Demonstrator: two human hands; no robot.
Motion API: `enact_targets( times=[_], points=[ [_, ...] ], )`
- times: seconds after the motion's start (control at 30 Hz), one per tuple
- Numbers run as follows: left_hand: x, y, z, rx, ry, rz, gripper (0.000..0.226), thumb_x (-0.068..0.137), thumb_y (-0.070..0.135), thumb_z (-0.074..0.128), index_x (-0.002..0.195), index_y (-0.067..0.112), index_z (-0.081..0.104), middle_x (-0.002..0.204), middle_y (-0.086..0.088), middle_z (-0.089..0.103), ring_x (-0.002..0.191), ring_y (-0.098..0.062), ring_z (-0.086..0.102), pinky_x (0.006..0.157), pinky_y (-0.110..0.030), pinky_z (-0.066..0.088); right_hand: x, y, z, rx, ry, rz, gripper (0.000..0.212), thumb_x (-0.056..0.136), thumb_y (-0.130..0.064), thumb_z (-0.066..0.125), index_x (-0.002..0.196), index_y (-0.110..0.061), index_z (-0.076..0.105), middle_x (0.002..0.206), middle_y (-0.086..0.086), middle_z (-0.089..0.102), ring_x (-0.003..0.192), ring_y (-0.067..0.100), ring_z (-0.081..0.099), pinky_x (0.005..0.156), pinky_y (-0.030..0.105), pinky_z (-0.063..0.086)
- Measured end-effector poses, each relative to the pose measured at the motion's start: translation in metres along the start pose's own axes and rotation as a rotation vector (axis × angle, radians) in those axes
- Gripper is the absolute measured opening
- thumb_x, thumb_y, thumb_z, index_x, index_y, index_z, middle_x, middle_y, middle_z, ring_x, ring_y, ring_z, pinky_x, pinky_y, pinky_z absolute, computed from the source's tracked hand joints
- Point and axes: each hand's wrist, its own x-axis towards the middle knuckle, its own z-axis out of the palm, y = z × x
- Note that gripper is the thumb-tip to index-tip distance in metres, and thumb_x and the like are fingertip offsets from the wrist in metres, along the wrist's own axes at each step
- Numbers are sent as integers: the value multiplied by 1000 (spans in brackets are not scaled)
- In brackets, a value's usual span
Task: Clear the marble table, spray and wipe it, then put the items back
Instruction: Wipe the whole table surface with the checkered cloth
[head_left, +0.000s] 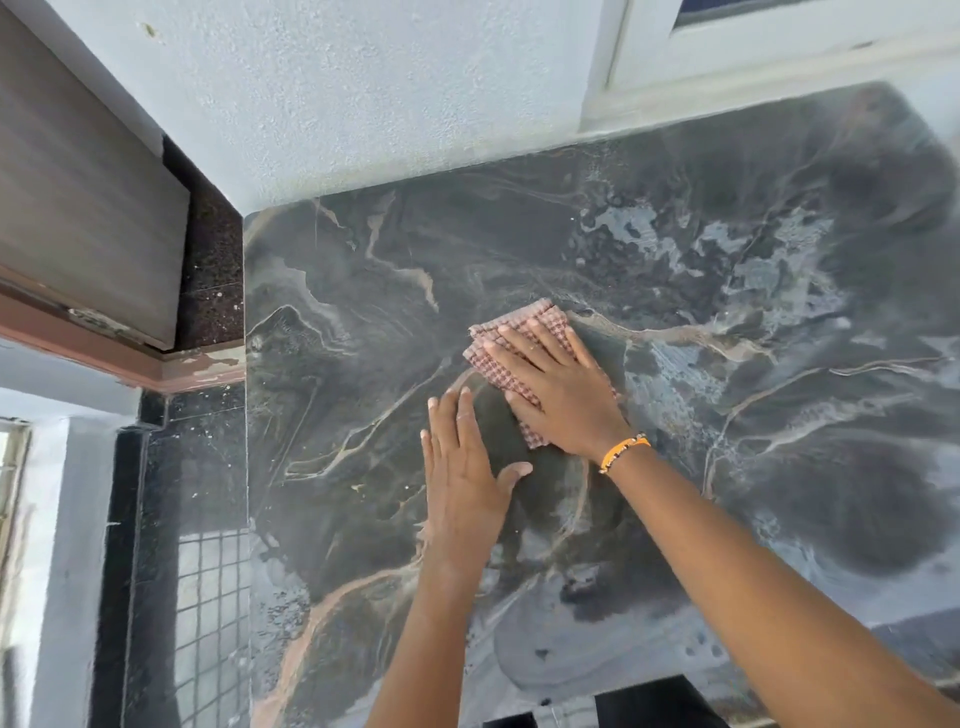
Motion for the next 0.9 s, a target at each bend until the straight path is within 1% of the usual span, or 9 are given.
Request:
enact_targets(
  times=[0.13,0.23,0.3,0.4,0.47,0.53,0.67,0.77,0.9],
  points=[
    [22,51,31,-9,-93,28,107,72,55,60,147,13,-4,157,-8,-5,144,-24,-12,117,-39,-4,-35,109,-18,-6,8,300,58,94,-41,32,147,-40,6,158,-11,10,147,17,5,118,43,-1],
    [31,72,47,0,-101,-26,108,74,49,65,147,14,-6,158,-6,-6,144,-23,-14,117,-41,-2,-64,168,-28,12,35,530,58,95,-41,32,147,-39,8,159,-8,11,147,18,6,119,47,3],
    [33,75,54,20,-102,-68,109,74,48,66,147,14,-7,157,-4,-8,144,-21,-14,117,-39,-2,-75,173,-27,45,78,692,58,93,-40,29,148,-34,13,158,-5,14,146,23,10,119,49,5],
    [33,71,58,46,-90,-85,110,72,54,64,147,16,-7,157,0,-10,145,-17,-13,117,-36,-4,-71,133,-20,128,135,849,63,89,-40,23,150,-26,13,159,2,11,146,30,8,116,54,2],
    [33,70,58,42,-89,-89,111,69,56,64,147,17,-5,157,2,-8,145,-16,-11,117,-35,-3,-61,98,-15,111,107,709,63,91,-40,24,150,-26,8,159,2,7,146,30,3,116,56,-1],
    [34,71,57,59,-82,-104,113,67,57,65,147,17,-3,157,2,-6,144,-15,-14,117,-36,-3,-44,70,-9,68,61,427,62,92,-40,26,150,-28,8,159,0,7,146,28,0,116,56,1],
    [35,80,55,157,15,-143,112,65,61,63,148,16,1,157,1,-3,139,-12,-20,116,-40,-6,21,53,-12,89,-12,-48,57,94,-37,31,148,-30,16,157,-4,18,146,26,10,117,53,6],
    [50,89,53,149,4,-148,108,71,60,60,148,15,-1,158,-3,-1,144,-20,-12,117,-43,1,71,77,-21,50,-38,-136,57,94,-35,34,148,-32,15,158,-5,18,146,23,11,117,51,6],
    [81,102,52,131,-18,-129,106,72,56,62,148,12,4,158,-6,1,145,-24,-6,118,-41,6,91,146,-35,50,28,34,58,94,-36,32,148,-33,12,158,-6,15,146,24,9,117,49,1]
  ],
)
